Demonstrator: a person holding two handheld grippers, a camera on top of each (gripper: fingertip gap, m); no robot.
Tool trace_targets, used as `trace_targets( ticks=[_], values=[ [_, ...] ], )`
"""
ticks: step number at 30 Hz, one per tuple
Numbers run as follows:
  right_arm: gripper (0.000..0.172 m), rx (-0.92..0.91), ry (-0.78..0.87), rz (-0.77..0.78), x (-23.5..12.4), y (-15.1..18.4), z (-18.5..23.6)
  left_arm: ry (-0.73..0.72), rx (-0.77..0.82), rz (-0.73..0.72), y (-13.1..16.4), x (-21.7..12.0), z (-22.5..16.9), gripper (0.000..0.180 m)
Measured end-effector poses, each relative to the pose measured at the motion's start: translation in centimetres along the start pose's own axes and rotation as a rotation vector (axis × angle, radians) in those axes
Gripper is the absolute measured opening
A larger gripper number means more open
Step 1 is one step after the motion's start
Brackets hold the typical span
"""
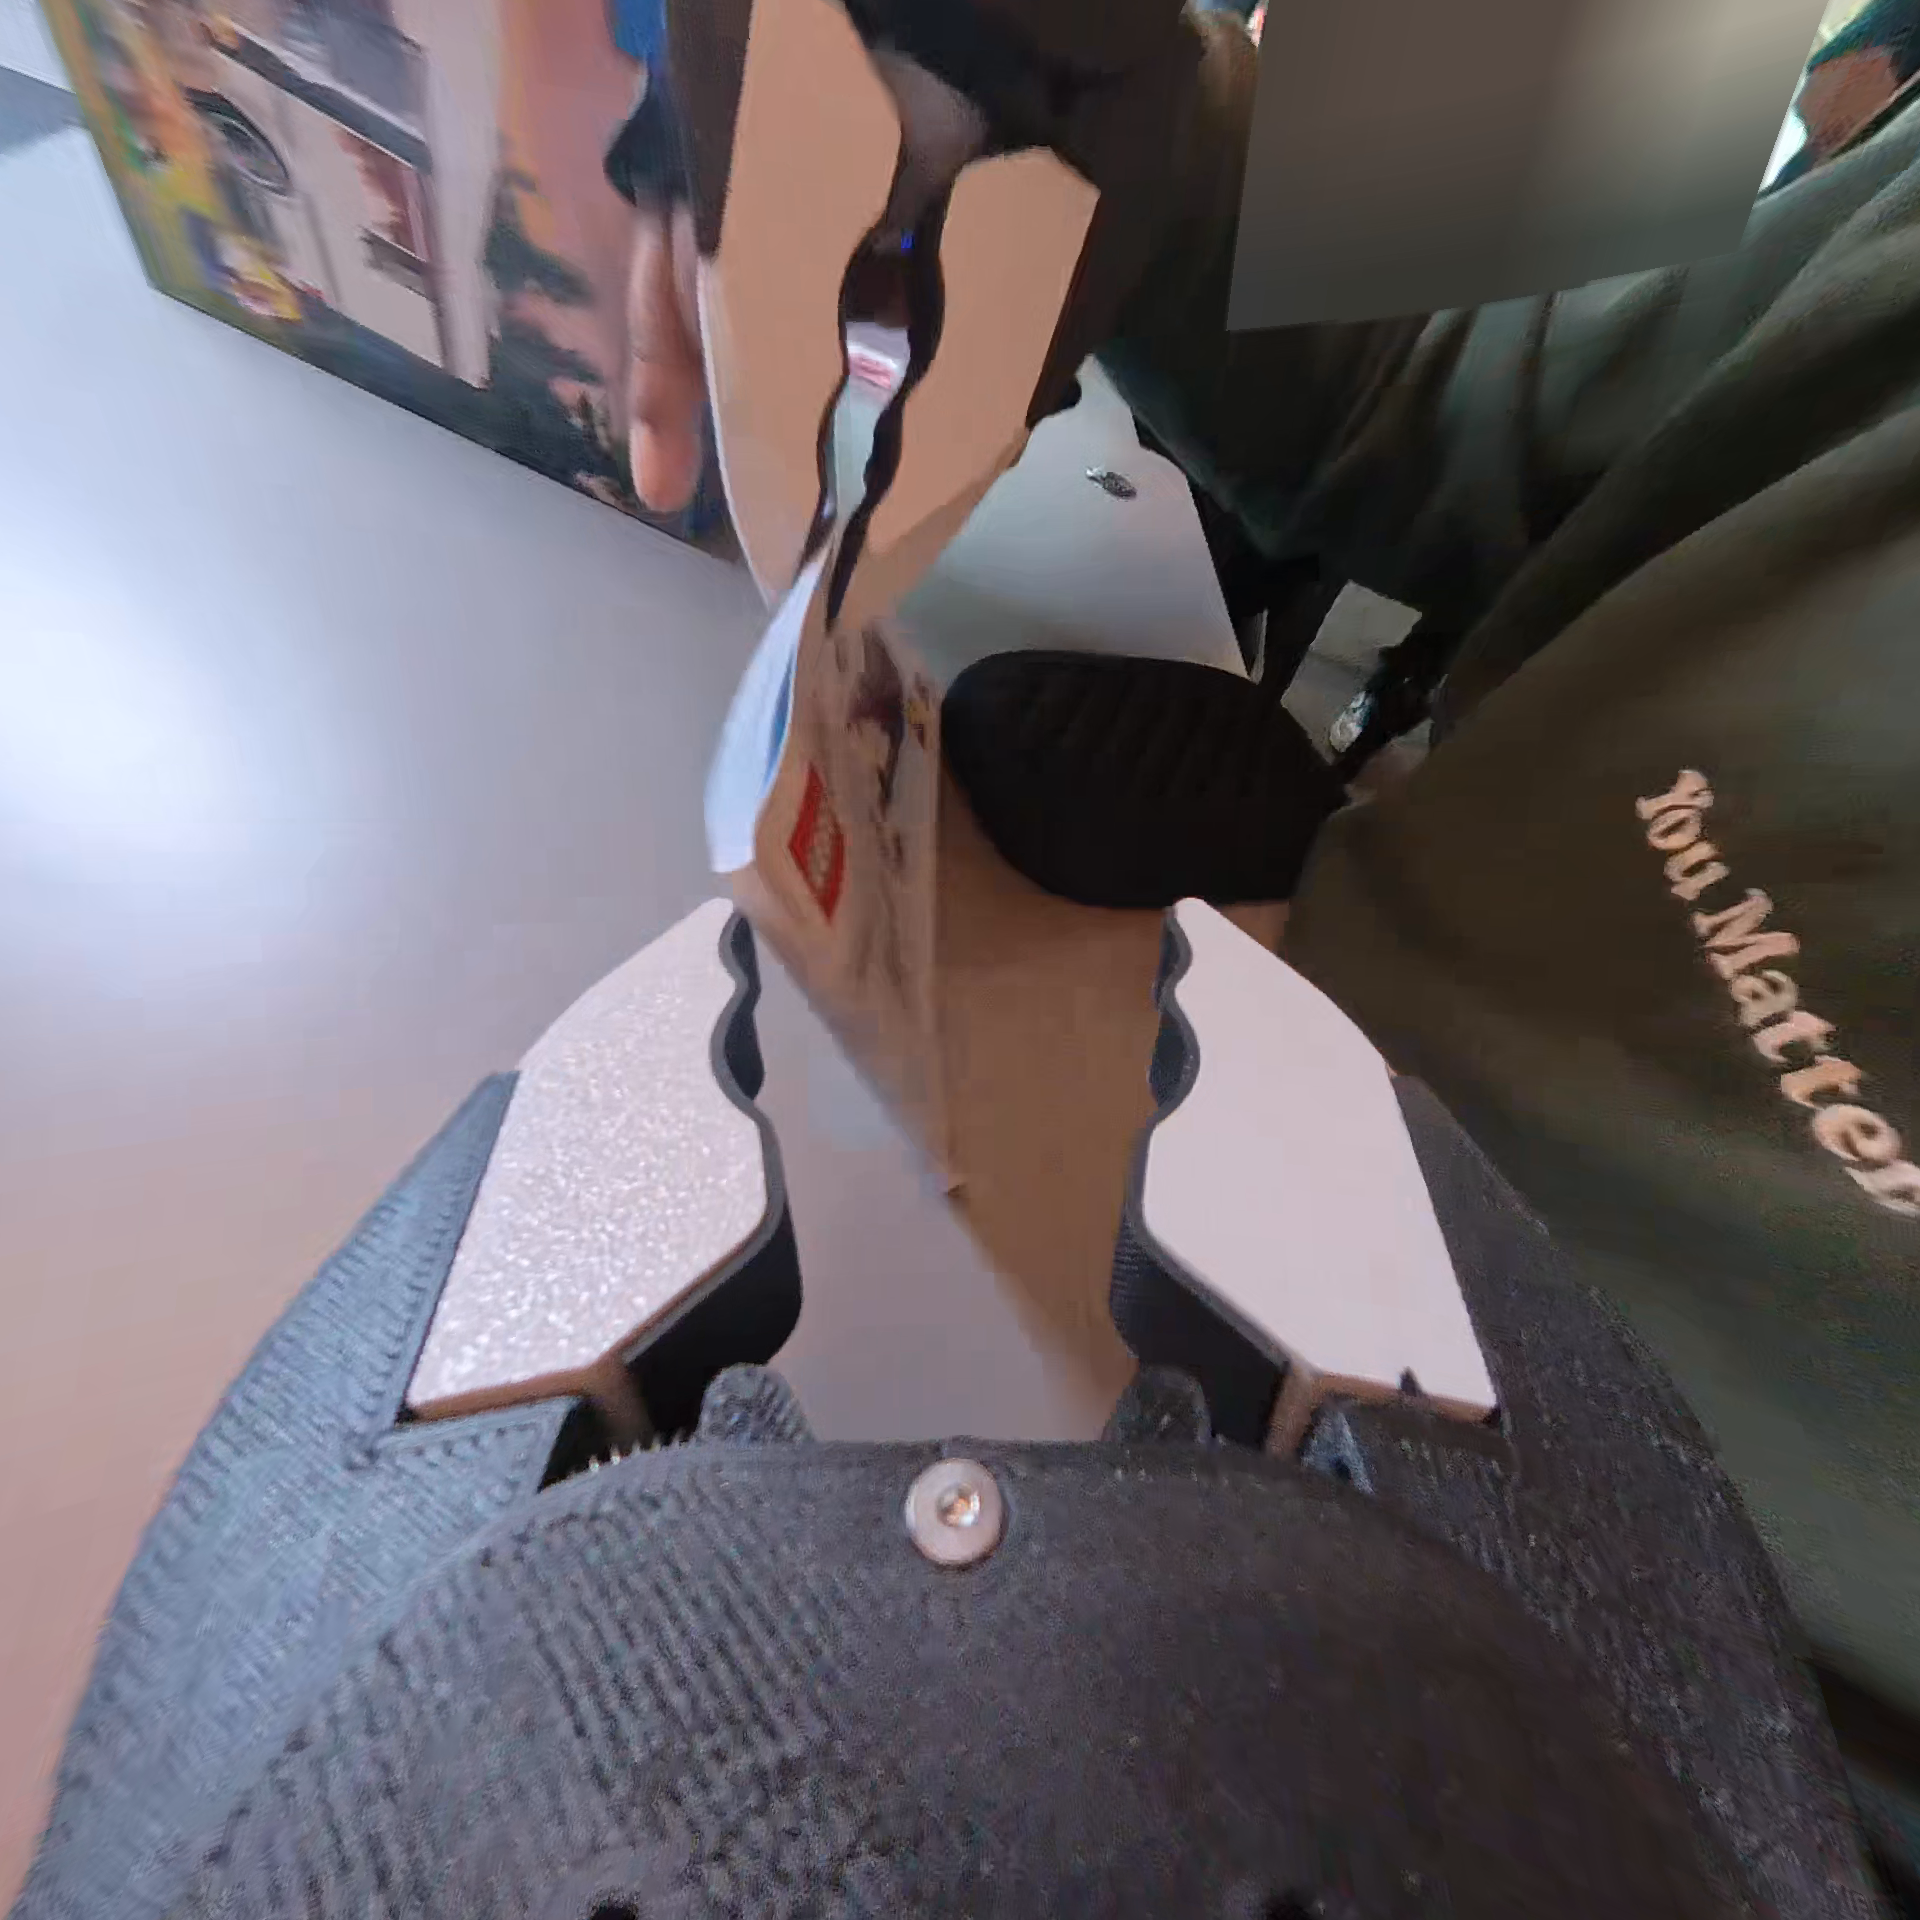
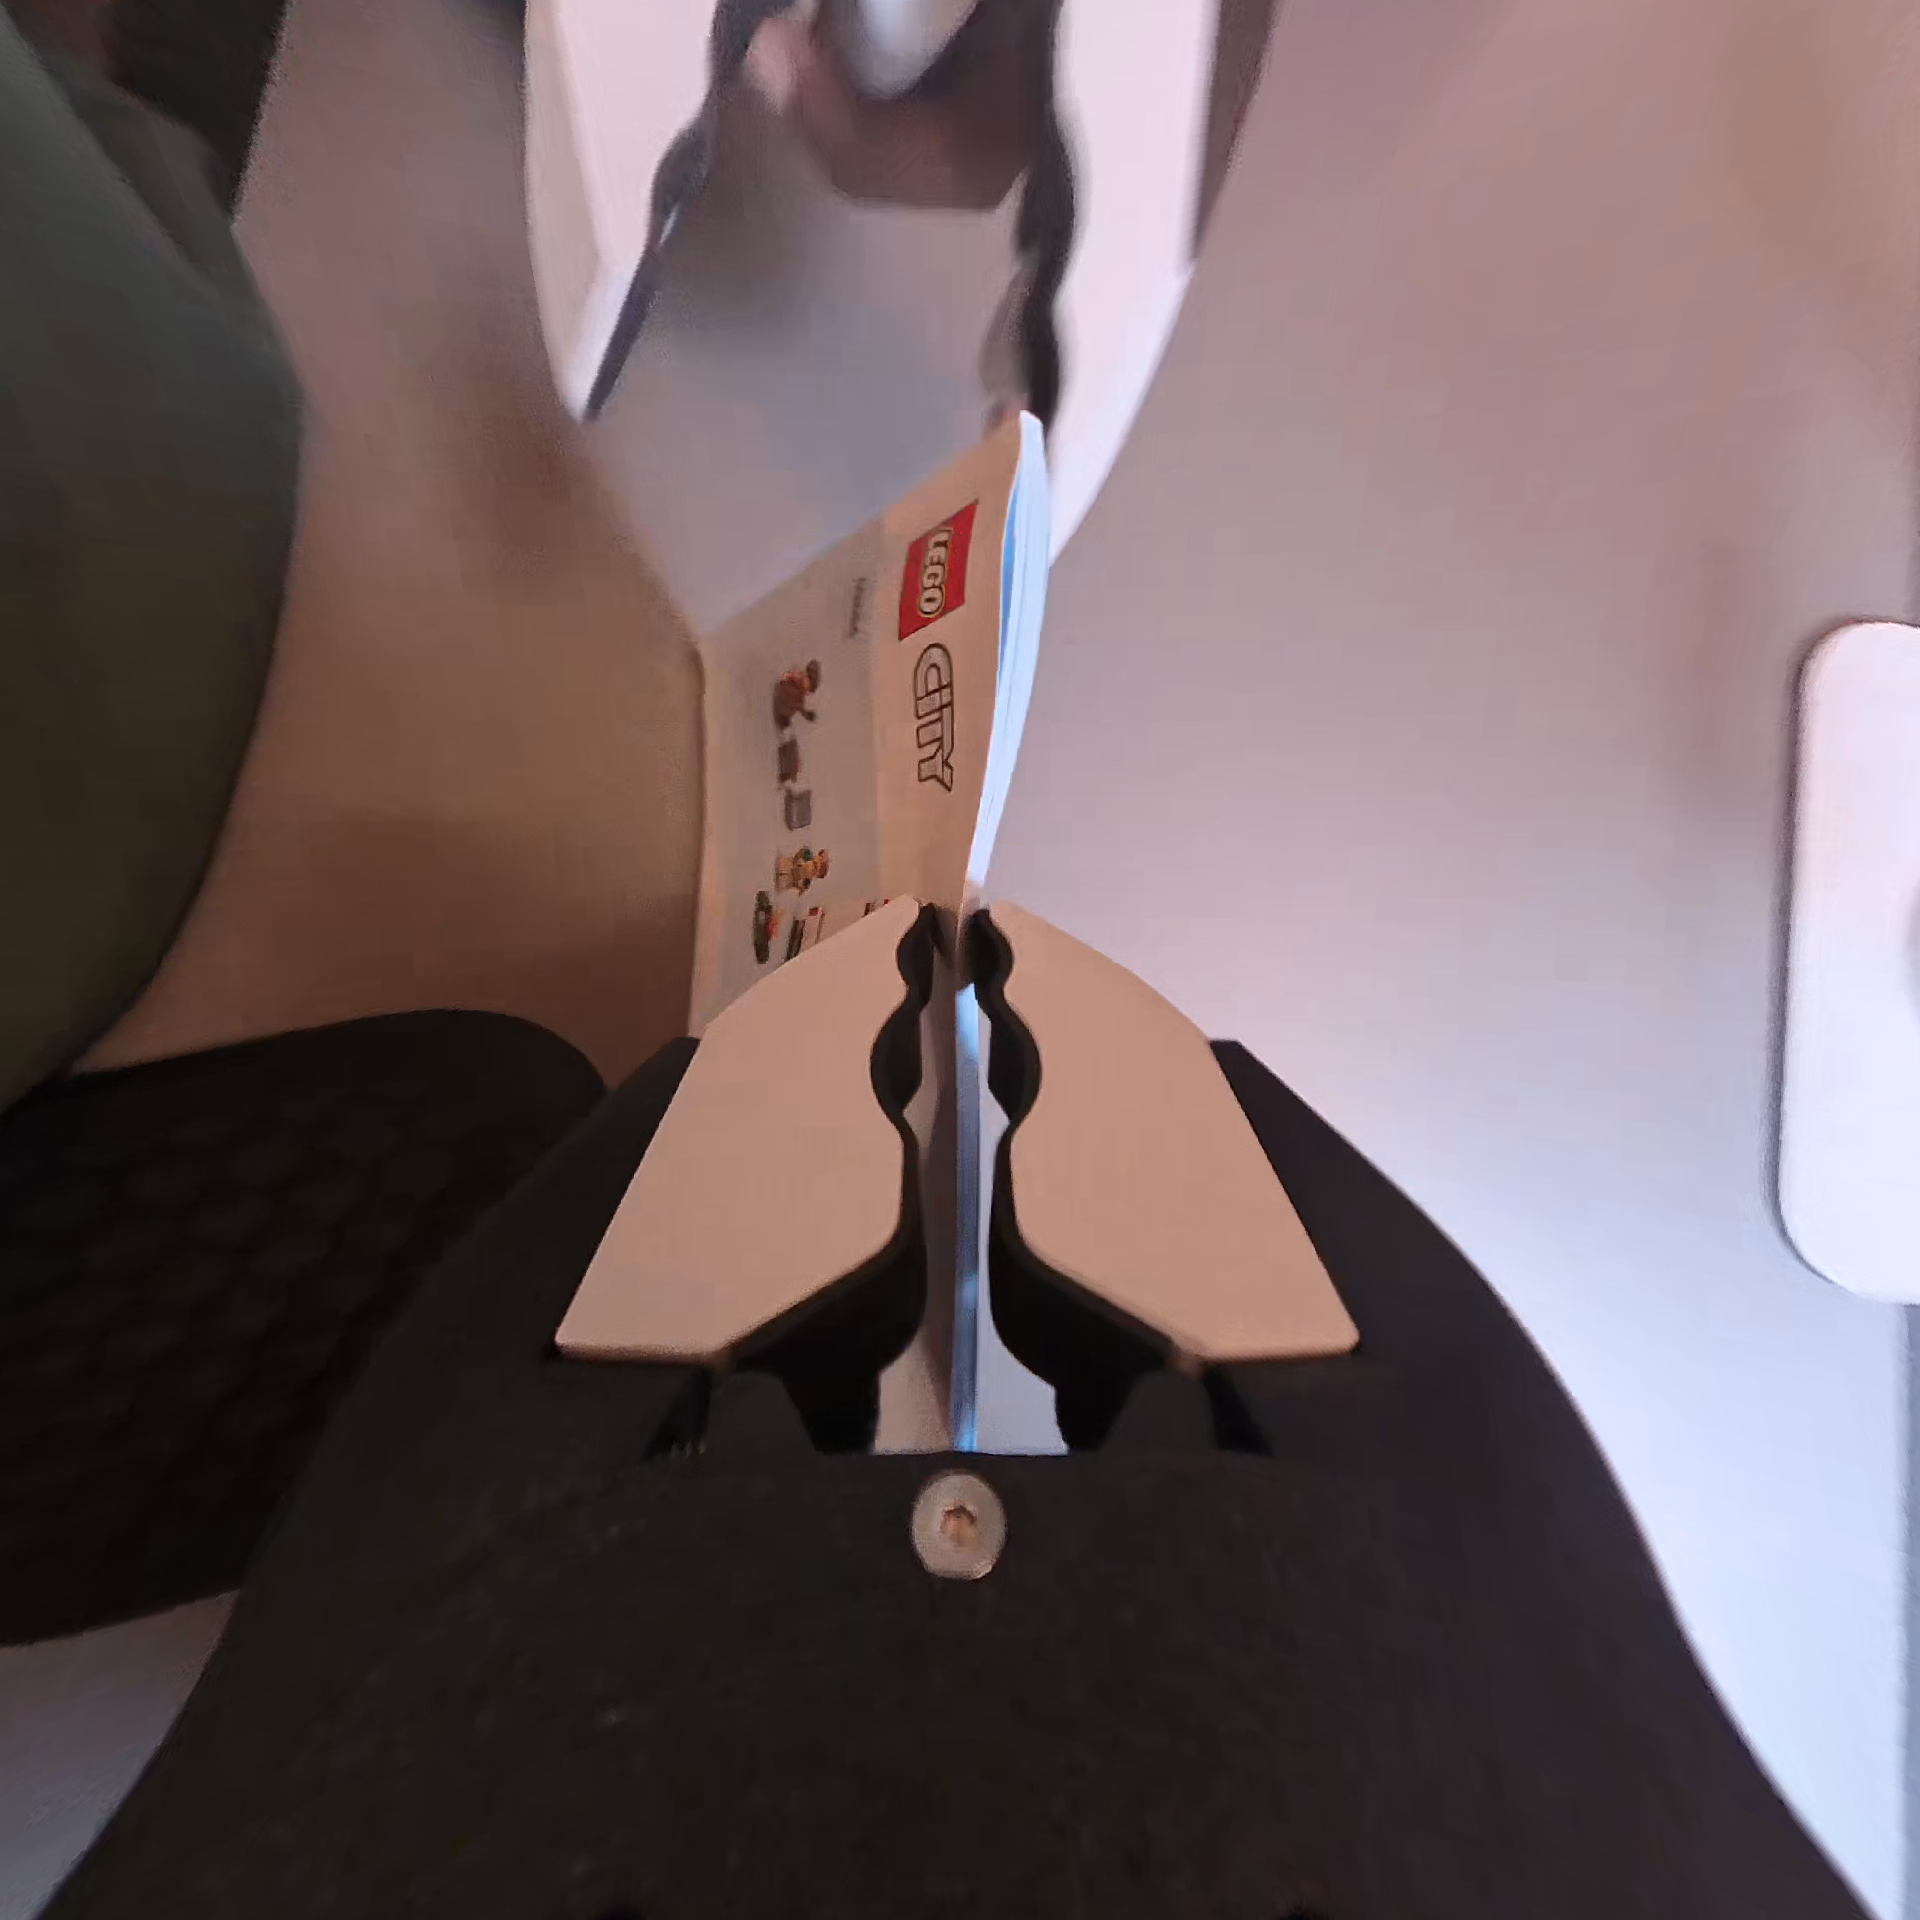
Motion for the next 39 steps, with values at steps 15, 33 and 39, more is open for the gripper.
trace_targets(
  ticks=[15, 33, 39],
  values=[
    [0.091, 0.259, 0.437, -0.437, -7.2, 6.4, 7.6, -0.238, 0.455, 0.003, -0.2, 2.6, 0.1, 0.006],
    [0.006, 0.344, 0.359, -0.607, -6.9, 4.3, 6.2, 0.011, 0.207, -0.17, -3.0, 3.6, -0.4, 0.006],
    [0.005, 0.481, 0.398, -0.583, -9.8, 6.6, 7.1, 0.097, 0.184, -0.162, -5.1, 7.0, -0.2, 0.009]
  ],
)
Point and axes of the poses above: each gripper's, where its closed fingertips meet, x out along the fingers, y out of its underside, z = x × y across the jaws, the point moved 4 cm from there along -x, back along the fingers, and after that the axes turned 11 degrees about y, right-handed, at the moved point
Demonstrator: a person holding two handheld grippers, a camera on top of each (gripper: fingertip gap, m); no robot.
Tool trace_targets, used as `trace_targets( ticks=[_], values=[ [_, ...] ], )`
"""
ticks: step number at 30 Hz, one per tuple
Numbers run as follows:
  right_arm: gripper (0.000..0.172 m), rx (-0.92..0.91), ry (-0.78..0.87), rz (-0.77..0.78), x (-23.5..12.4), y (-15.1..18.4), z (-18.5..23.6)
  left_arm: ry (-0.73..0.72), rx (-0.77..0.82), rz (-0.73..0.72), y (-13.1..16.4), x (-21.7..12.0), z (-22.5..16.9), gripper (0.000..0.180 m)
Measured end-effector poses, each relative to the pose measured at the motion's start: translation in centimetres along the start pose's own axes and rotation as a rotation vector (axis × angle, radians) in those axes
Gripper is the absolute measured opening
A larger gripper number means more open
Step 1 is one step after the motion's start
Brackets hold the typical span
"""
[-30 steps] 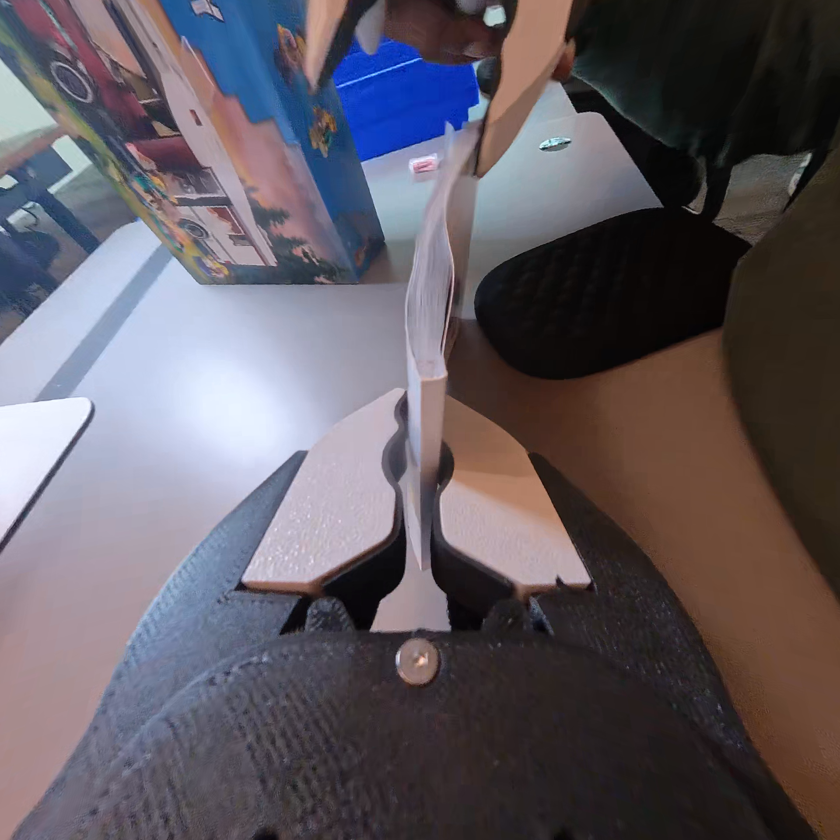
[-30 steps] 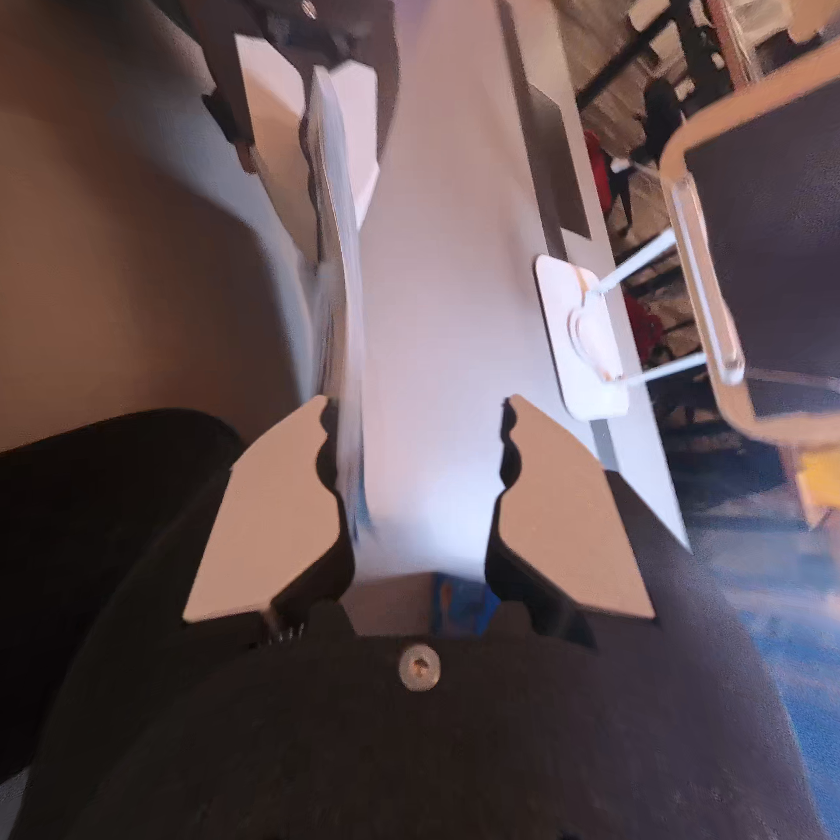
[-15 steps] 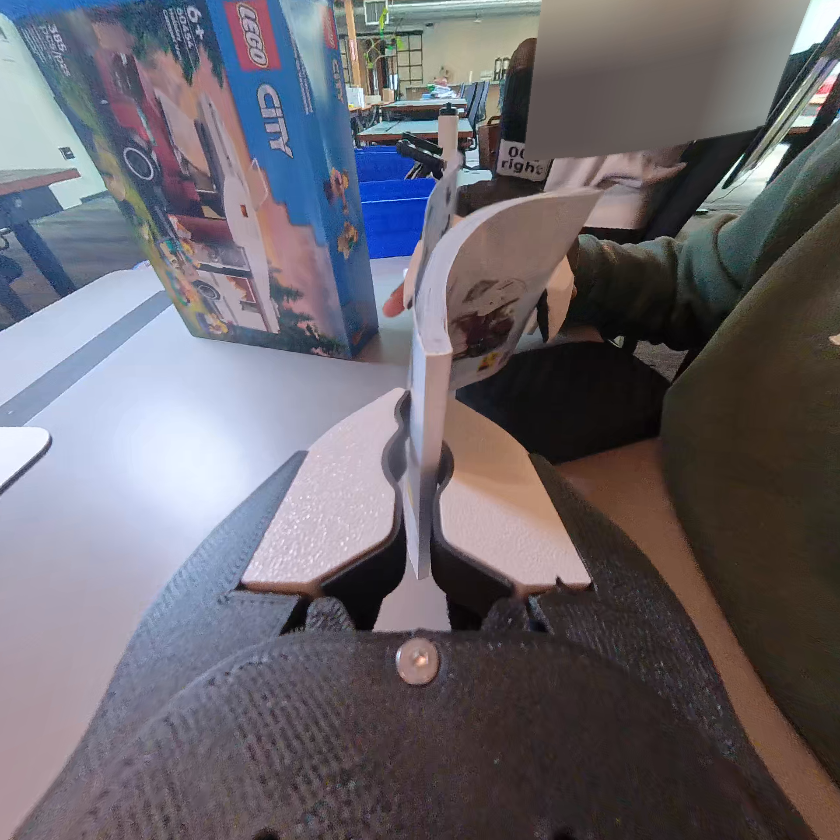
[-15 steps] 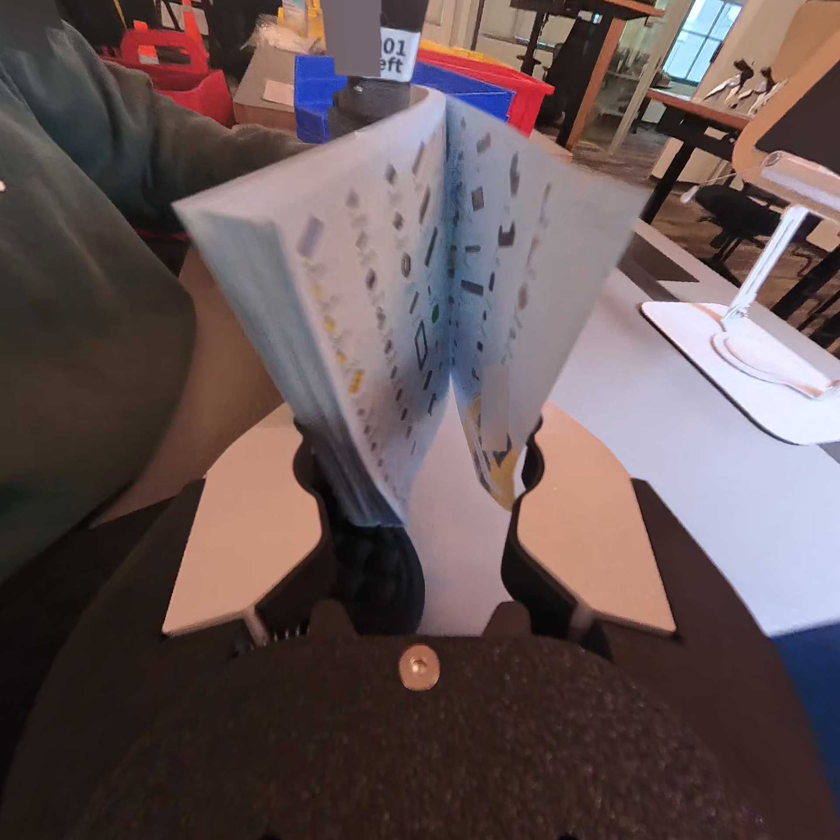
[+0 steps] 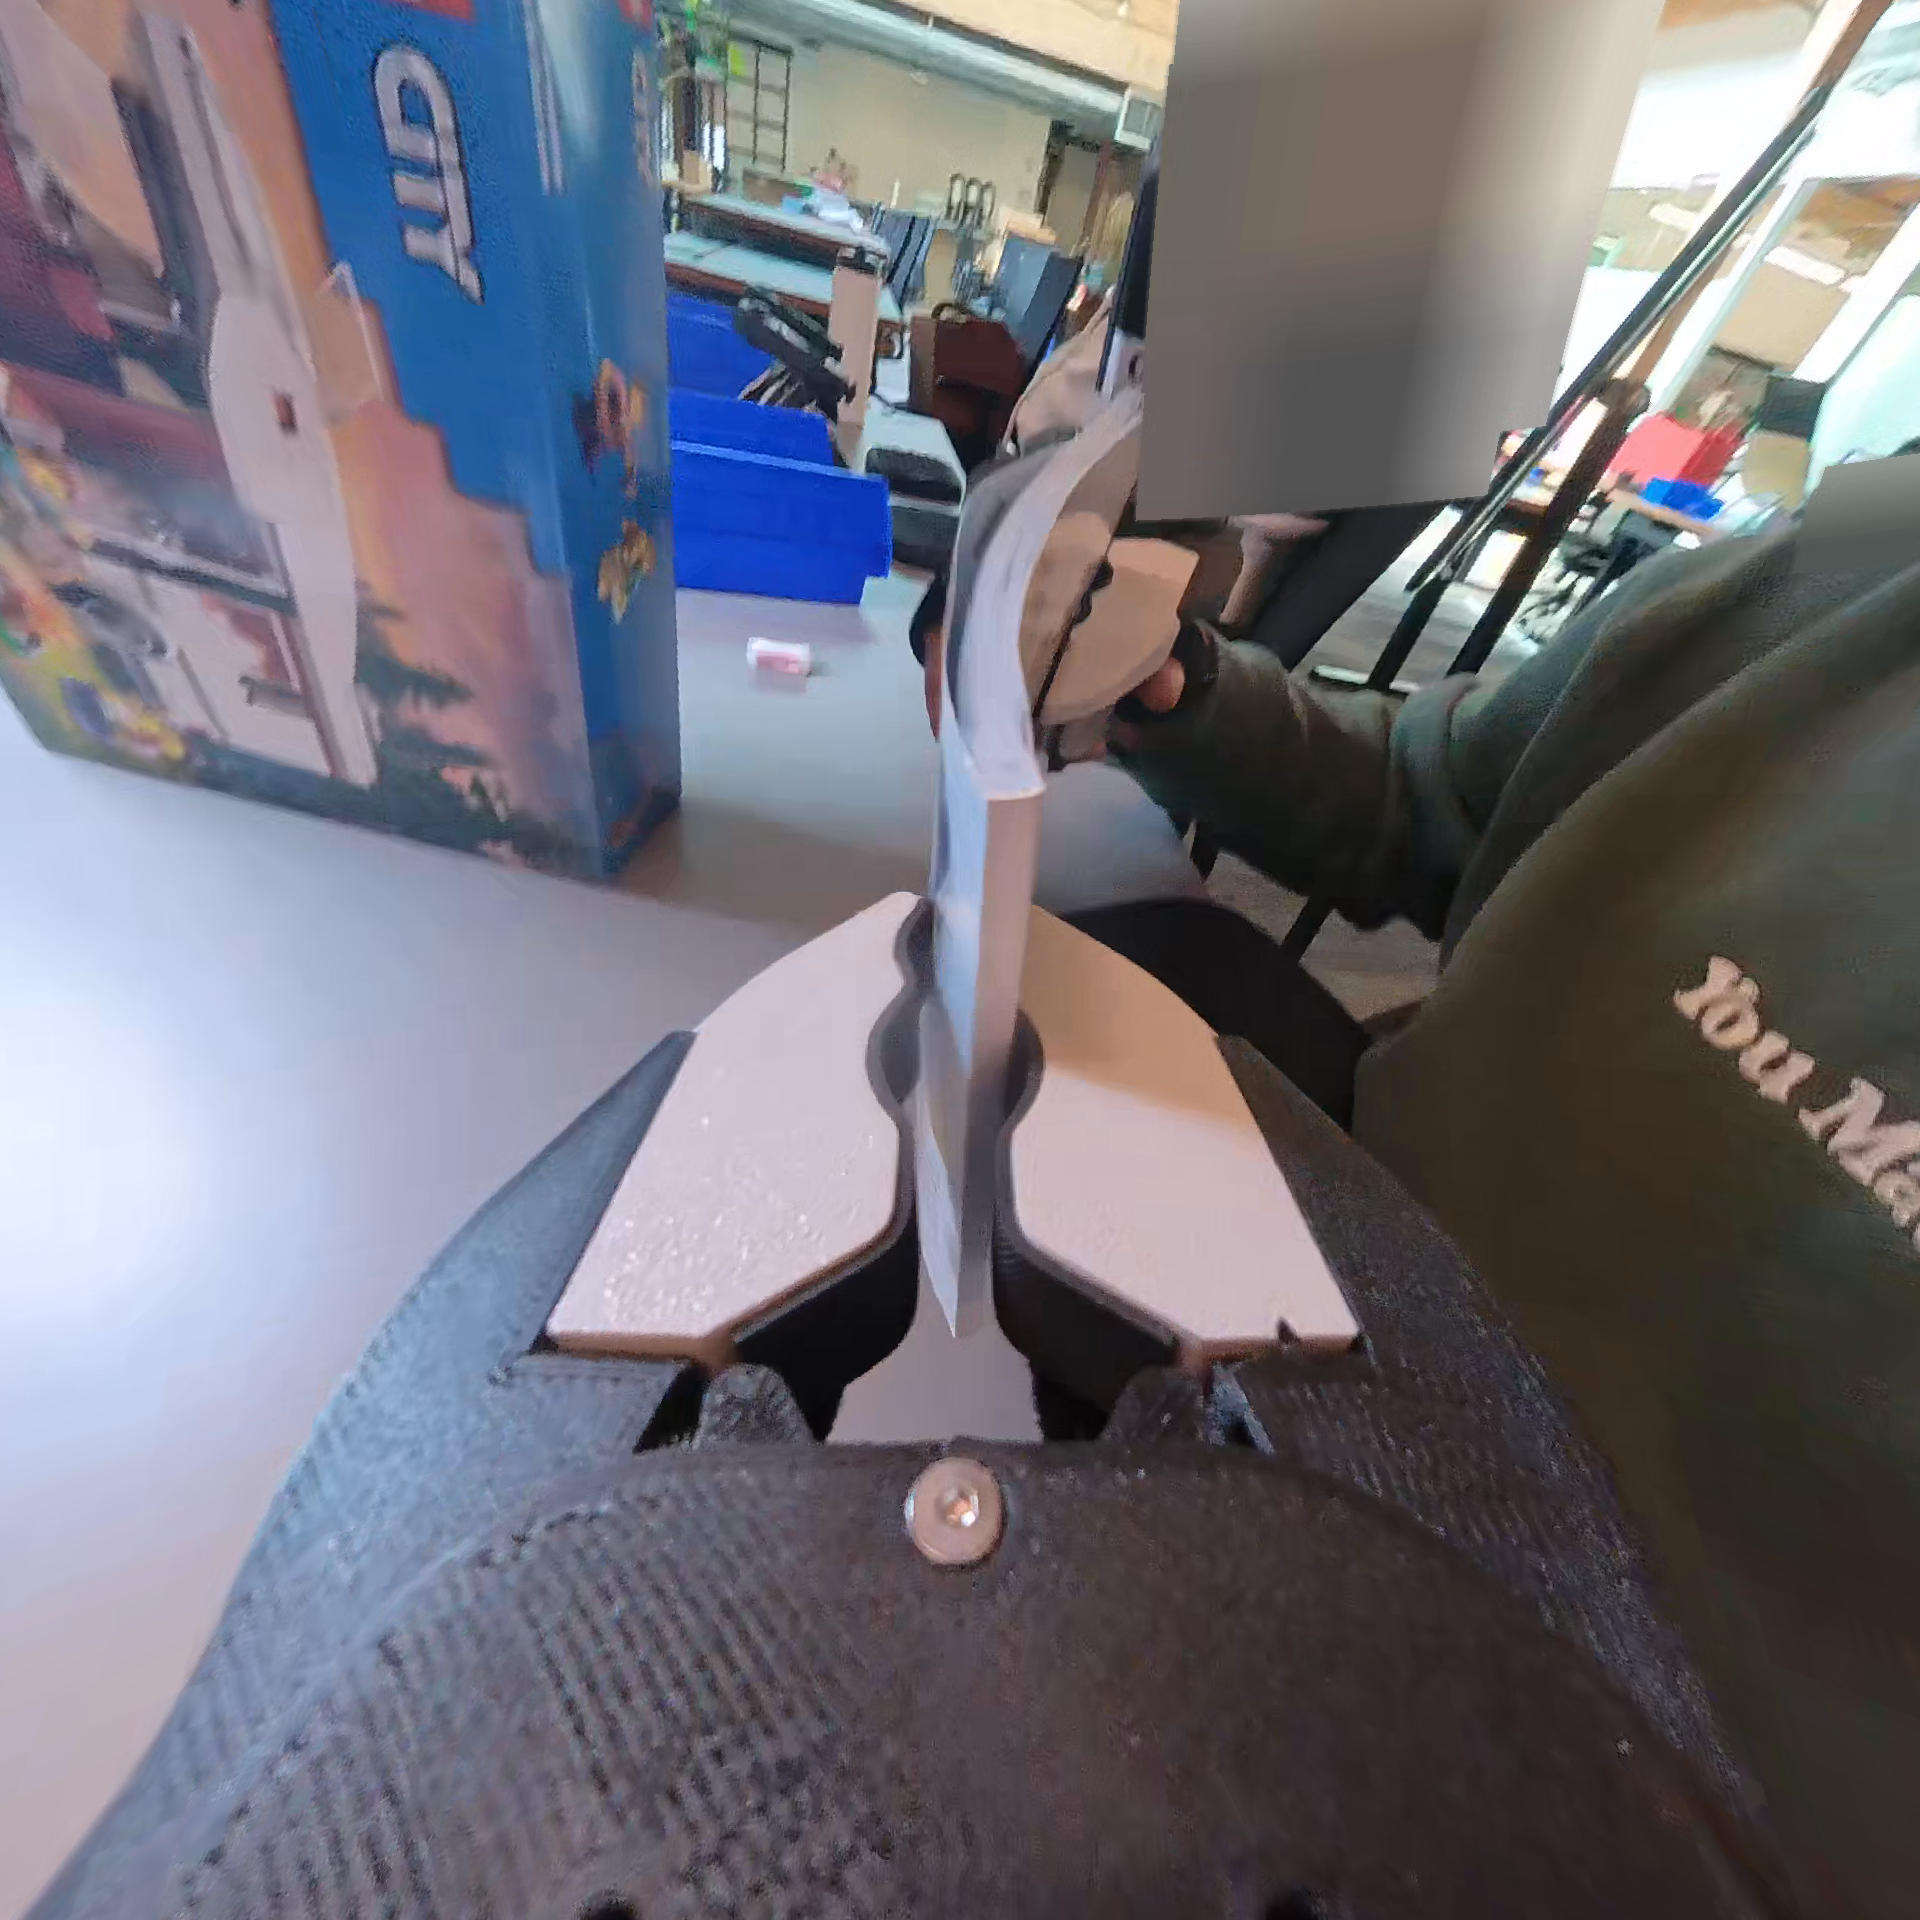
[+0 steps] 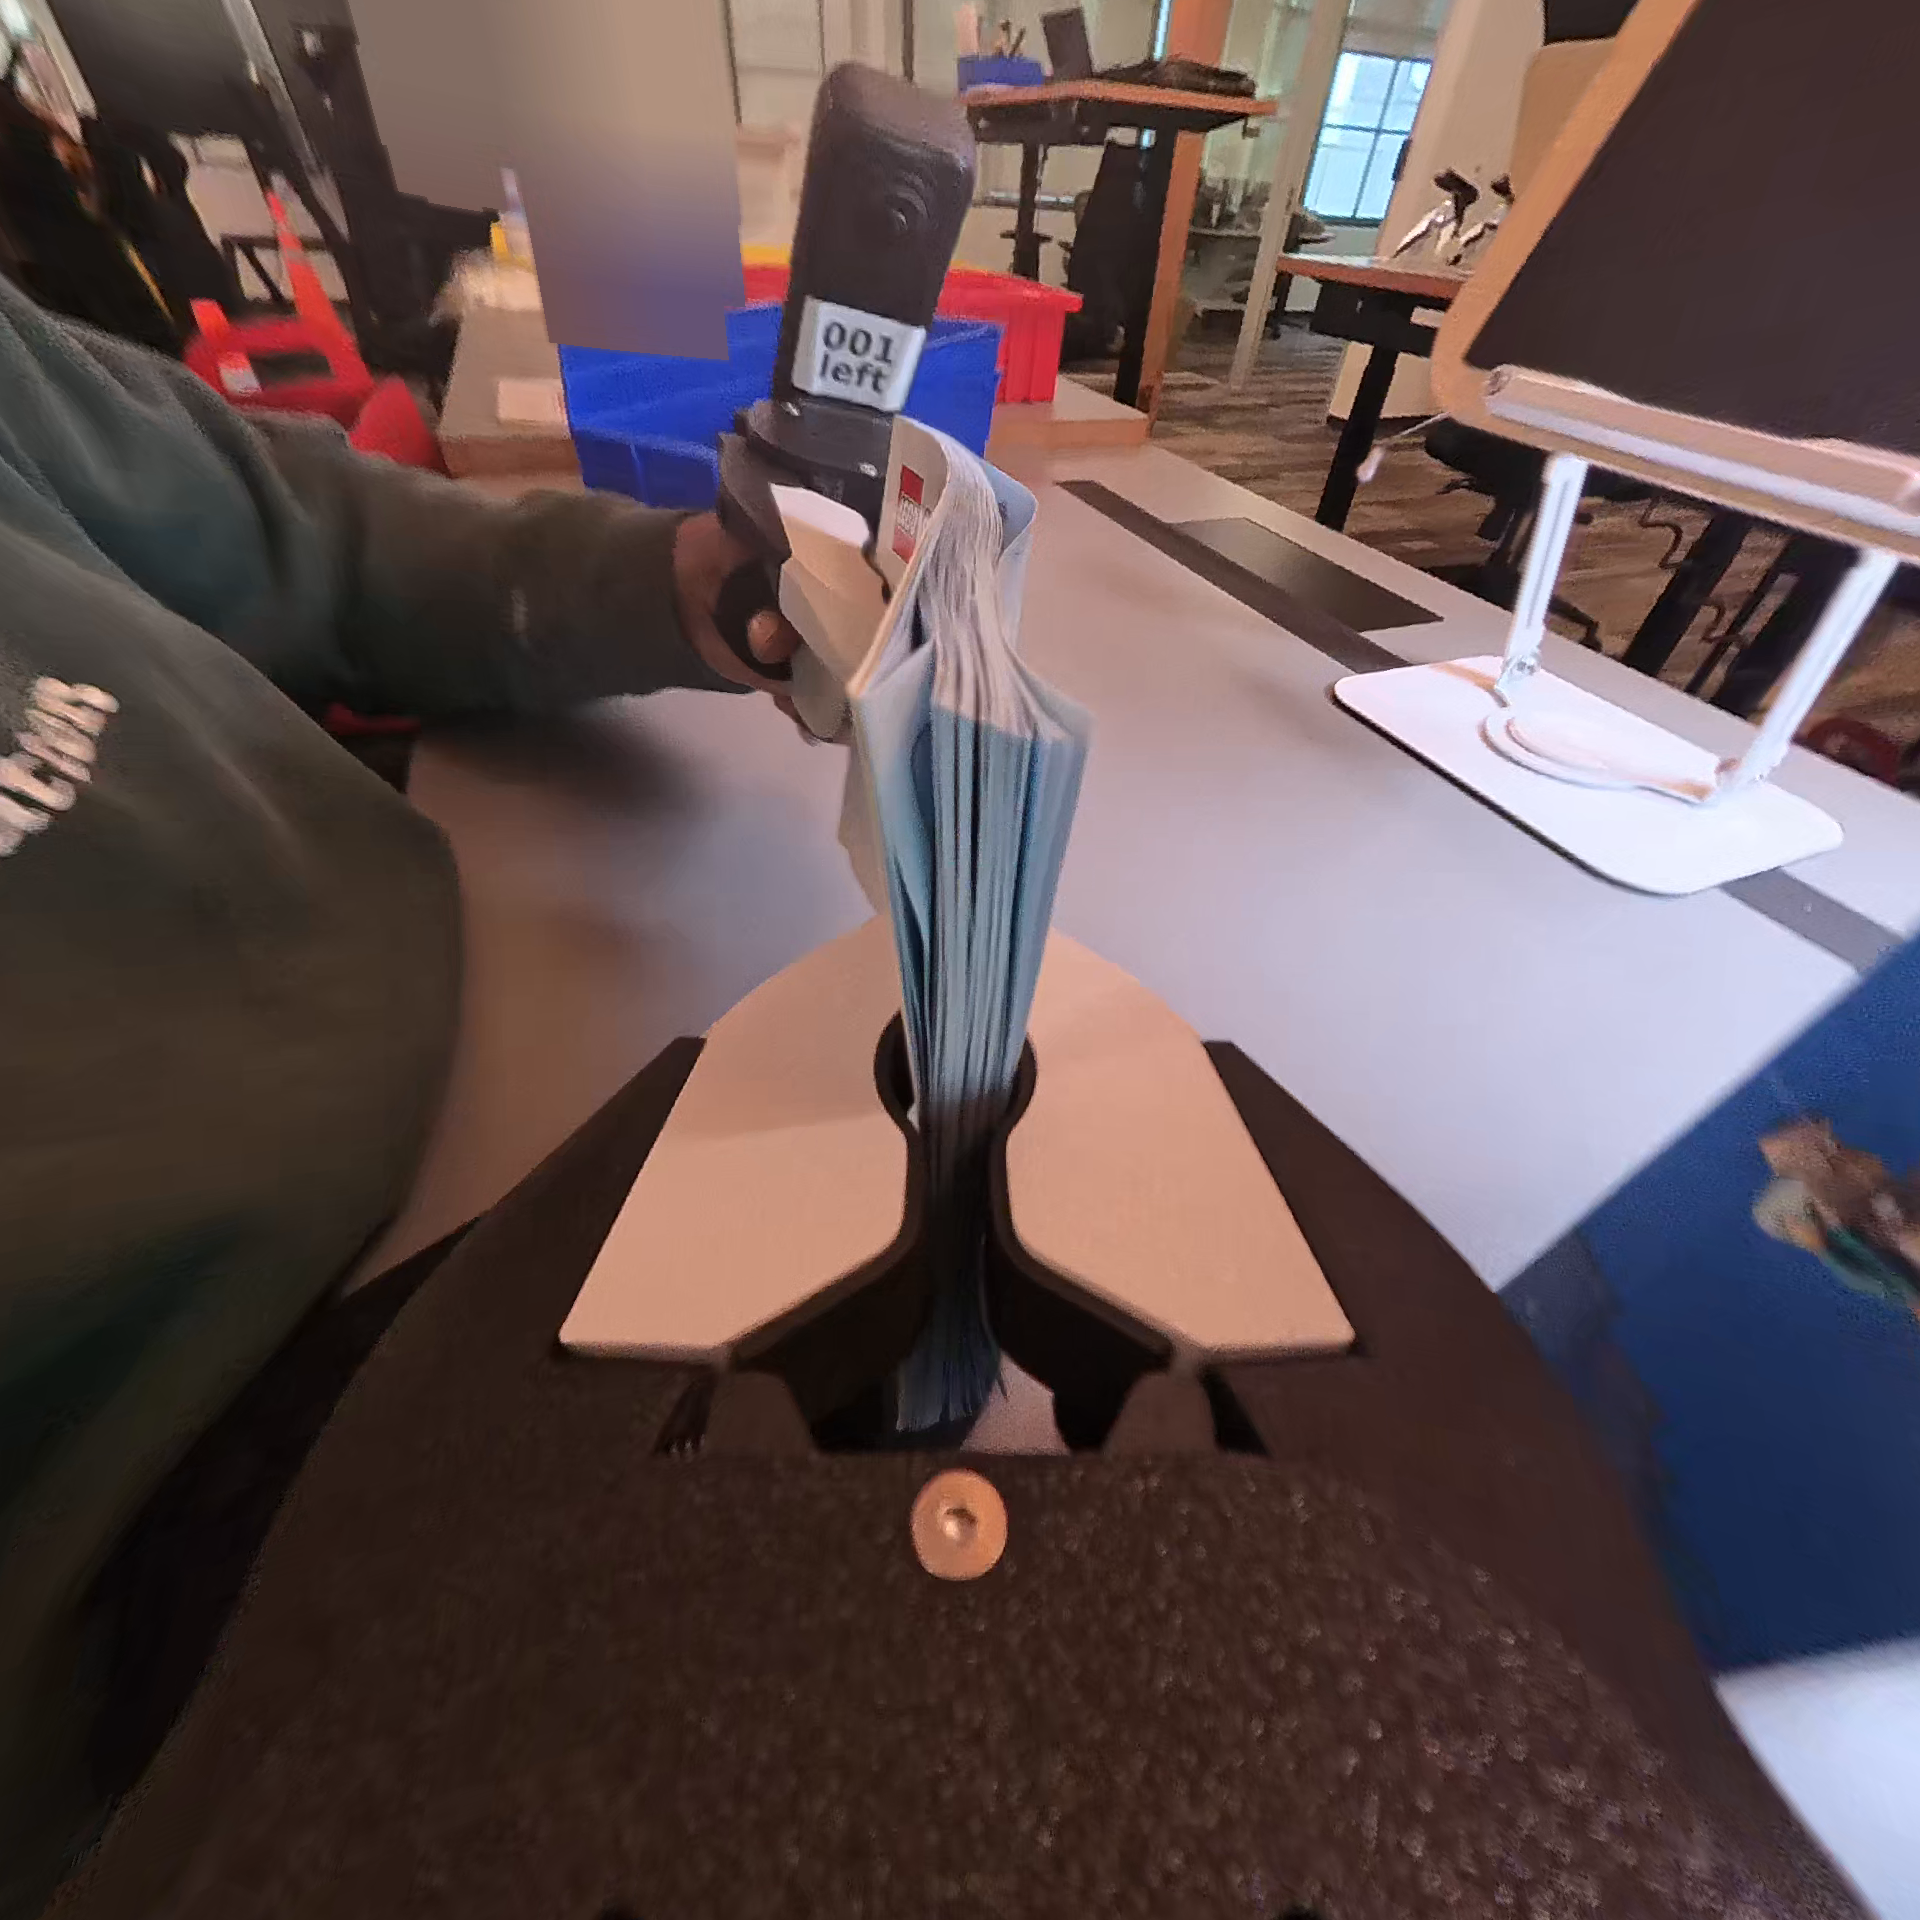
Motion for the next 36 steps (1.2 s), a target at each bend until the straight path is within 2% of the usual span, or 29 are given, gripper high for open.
trace_targets(
  ticks=[3, 5, 7, 9, 11, 13, 17, 19, 20, 21, 23, 26, 30, 32, 34, 35, 36],
  values=[
    [0.005, 0.072, 0.097, -0.015, -4.1, 0.2, -1.4, -0.024, 0.027, -0.089, -3.3, 1.4, 1.7, 0.043],
    [0.005, 0.091, 0.179, -0.008, -7.4, 0.7, -2.3, -0.099, 0.054, -0.132, -5.7, 2.2, 3.8, 0.06],
    [0.005, 0.11, 0.259, 0.003, -10.6, 1.3, -2.8, -0.233, 0.167, -0.135, -8.6, 3.4, 5.5, 0.065],
    [0.005, 0.11, 0.334, 0.008, -13.3, 1.7, -3.0, -0.369, 0.411, -0.097, -12.0, 4.8, 5.5, 0.061],
    [0.005, 0.116, 0.39, 0.008, -15.3, 2.0, -3.3, -0.453, 0.663, 0.032, -15.3, 6.9, 4.6, 0.054],
    [0.005, 0.122, 0.42, 0.008, -16.7, 2.4, -3.6, -0.468, 0.784, 0.218, -17.5, 9.5, 4.3, 0.056],
    [0.005, 0.179, 0.41, -0.024, -17.7, 3.0, -4.0, -0.456, 0.75, 0.747, -17.8, 12.9, 7.6, 0.063],
    [0.005, 0.198, 0.405, -0.041, -17.7, 3.2, -4.1, -0.402, 0.718, 0.966, -16.7, 13.5, 9.4, 0.047],
    [0.005, 0.205, 0.403, -0.047, -17.7, 3.3, -4.2, -0.402, 0.742, 1.045, -16.5, 13.6, 10.2, 0.031],
    [0.005, 0.206, 0.393, -0.052, -17.7, 3.3, -4.1, -0.367, 0.751, 1.079, -16.5, 13.5, 10.4, 0.029],
    [0.005, 0.202, 0.373, -0.062, -17.5, 3.3, -3.7, -0.338, 0.693, 1.097, -16.6, 12.4, 10.1, 0.022],
    [0.005, 0.192, 0.351, -0.068, -17.5, 3.2, -3.1, -0.3, 0.625, 1.099, -15.8, 7.8, 8.2, 0.013],
    [0.005, 0.193, 0.31, -0.094, -17.1, 1.8, -2.8, -0.295, 0.744, 1.208, -15.9, 1.6, 4.0, 0.016],
    [0.005, 0.187, 0.285, -0.12, -16.5, 0.7, -2.7, -0.353, 0.743, 1.278, -16.1, -1.1, 2.5, 0.02],
    [0.005, 0.175, 0.275, -0.136, -15.7, 0.0, -2.5, -0.388, 0.793, 1.342, -14.6, -2.9, 0.9, 0.022],
    [0.005, 0.174, 0.268, -0.142, -15.2, -0.2, -2.4, -0.424, 0.858, 1.292, -14.1, -3.1, 0.2, 0.023],
    [0.005, 0.176, 0.258, -0.148, -14.8, -0.3, -2.3, -0.475, 0.905, 1.177, -14.1, -3.0, -0.6, 0.021]
  ],
)
Point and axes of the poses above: each gripper's, where its closed fingertips meet, x out along the fingers, y out of its underside, z = x × y across the jaws, the point moved 4 cm from there along -x, back along the fingers, and after that the axes turned 11 degrees about y, right-handed, at the moved point
